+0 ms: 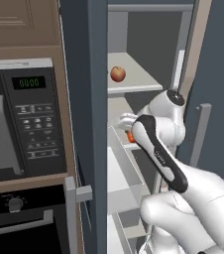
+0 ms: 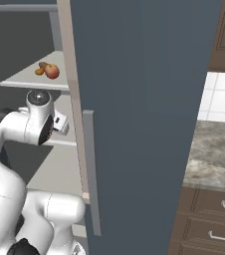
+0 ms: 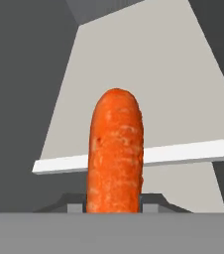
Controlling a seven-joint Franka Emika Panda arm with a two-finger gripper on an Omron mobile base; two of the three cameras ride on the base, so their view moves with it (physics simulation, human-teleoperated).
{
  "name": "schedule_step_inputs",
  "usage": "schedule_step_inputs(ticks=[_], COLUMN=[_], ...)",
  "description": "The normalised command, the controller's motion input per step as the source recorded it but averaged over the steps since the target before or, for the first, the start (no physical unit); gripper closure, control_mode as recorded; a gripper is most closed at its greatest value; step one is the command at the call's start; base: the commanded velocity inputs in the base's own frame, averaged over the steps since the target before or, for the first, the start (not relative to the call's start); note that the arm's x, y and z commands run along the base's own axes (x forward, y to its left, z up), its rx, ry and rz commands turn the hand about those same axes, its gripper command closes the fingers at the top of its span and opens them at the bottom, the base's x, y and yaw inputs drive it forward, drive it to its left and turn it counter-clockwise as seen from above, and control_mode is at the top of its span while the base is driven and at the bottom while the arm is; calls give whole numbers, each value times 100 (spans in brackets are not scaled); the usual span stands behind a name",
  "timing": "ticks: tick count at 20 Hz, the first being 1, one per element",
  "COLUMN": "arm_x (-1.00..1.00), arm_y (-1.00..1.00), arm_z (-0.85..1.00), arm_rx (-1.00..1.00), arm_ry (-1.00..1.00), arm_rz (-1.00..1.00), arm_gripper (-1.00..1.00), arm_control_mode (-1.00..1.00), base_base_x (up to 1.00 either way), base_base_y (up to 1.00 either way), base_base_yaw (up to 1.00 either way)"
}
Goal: Take the peach, carrot, and mushroom from the freezer and place them in the bowl on the counter.
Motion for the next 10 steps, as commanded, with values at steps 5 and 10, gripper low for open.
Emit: schedule_step_inputs(ticks=[5, 10], arm_x=[-100, -100], arm_y=[-33, -16], arm_z=[86, 44], arm_rx=[-7, -29], arm_ry=[-1, 0], arm_rz=[0, -2], arm_gripper=[100, 100], arm_control_mode=[-100, -100], base_base_x=[0, 0], base_base_y=[0, 0], base_base_yaw=[0, 0])
